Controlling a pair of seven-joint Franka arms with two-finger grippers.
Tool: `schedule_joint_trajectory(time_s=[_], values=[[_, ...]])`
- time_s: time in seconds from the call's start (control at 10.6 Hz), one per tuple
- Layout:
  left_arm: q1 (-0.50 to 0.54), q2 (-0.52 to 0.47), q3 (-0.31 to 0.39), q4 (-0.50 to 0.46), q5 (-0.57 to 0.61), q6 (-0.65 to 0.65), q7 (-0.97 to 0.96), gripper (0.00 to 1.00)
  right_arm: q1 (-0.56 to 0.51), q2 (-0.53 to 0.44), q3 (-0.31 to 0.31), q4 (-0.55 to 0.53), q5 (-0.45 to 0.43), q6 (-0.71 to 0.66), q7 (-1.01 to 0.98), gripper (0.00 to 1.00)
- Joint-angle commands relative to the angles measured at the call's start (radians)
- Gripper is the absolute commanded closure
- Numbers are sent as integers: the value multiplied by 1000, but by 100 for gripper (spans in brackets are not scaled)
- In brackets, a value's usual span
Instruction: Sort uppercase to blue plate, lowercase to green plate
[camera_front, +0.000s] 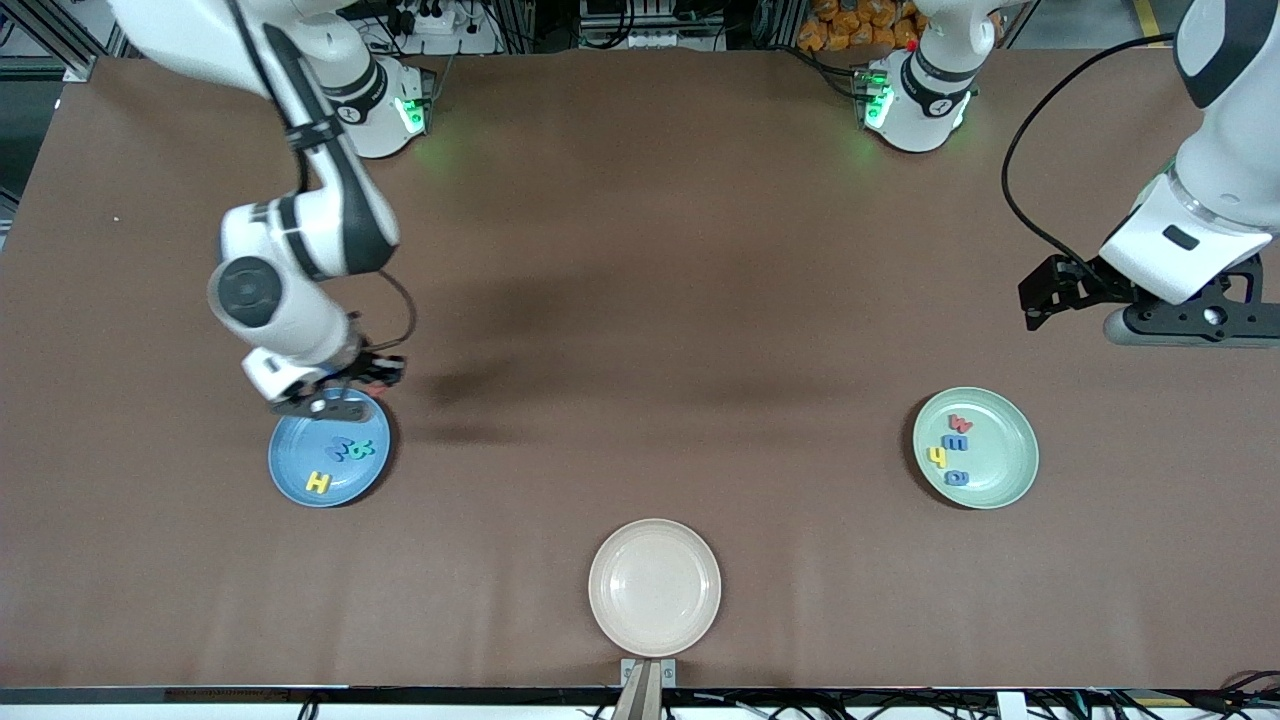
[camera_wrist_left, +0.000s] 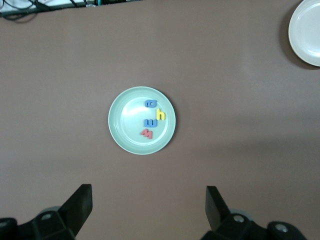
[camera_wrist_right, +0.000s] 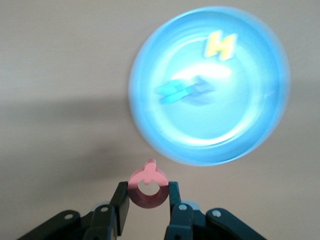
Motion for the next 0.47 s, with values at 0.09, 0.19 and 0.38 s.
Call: schedule_joint_trajectory(time_s=[0.09,0.19,0.38], values=[[-188,-27,221,-24,-40,-9,54,0,-11,43,-84,42,-13,-7,-203,100],[-199,-30,225,-26,-38,-9,51,0,-13,49,-84,46,-14,-3,-205,100],[-196,-23,220,-18,-32,-7,53,0,-17,66,-84,68,-14,-4,-208,22]])
